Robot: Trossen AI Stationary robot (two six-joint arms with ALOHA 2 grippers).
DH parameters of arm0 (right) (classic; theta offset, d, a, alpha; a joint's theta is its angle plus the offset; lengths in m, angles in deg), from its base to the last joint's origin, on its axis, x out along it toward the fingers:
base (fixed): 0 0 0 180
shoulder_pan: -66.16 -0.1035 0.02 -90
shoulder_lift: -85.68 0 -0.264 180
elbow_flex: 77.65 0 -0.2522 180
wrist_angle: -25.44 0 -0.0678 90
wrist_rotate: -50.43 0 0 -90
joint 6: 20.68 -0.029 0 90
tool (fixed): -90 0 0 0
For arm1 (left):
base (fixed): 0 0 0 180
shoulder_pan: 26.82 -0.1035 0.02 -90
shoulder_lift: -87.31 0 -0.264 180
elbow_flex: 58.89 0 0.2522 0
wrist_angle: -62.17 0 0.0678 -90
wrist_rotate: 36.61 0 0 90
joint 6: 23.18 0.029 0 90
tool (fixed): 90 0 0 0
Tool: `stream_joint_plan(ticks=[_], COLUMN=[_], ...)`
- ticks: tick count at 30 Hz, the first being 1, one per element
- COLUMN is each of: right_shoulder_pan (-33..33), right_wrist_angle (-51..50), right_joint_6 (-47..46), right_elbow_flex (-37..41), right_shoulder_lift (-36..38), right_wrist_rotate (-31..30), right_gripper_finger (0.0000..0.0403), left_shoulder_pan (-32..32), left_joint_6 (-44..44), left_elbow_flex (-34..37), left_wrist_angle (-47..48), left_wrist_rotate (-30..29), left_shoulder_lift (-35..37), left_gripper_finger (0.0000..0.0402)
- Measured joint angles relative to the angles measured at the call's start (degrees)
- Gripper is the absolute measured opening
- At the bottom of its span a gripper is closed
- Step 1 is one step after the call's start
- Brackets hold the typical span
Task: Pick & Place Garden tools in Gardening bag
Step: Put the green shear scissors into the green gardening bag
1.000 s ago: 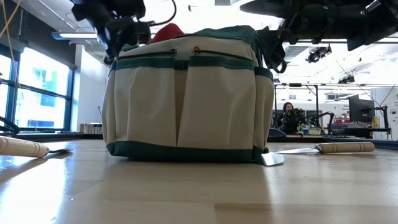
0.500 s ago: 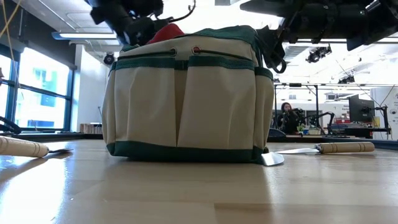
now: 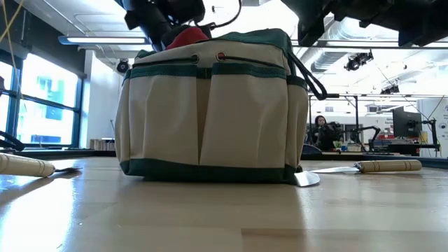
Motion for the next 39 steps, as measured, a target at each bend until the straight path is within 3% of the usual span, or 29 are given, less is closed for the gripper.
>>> stream_joint_plan(ticks=[18,39], right_shoulder_pan=[0.07,0.07], right_wrist_angle=[-1.94,-2.59], right_joint_6=[-0.48,-3.5], right_elbow_flex=[0.0,0.0], right_shoulder_lift=[0.0,0.0], right_wrist_rotate=[-0.28,-0.13], right_gripper_finger=[0.024,0.024], left_shoulder_pan=[0.04,4.39], left_joint_6=[-0.03,1.69], left_elbow_flex=[-1.63,-1.53], left_wrist_angle=[-0.78,2.74], left_wrist_rotate=[0.12,-1.76], left_shoulder_lift=[-2.36,-4.14], left_gripper_finger=[0.026,0.026])
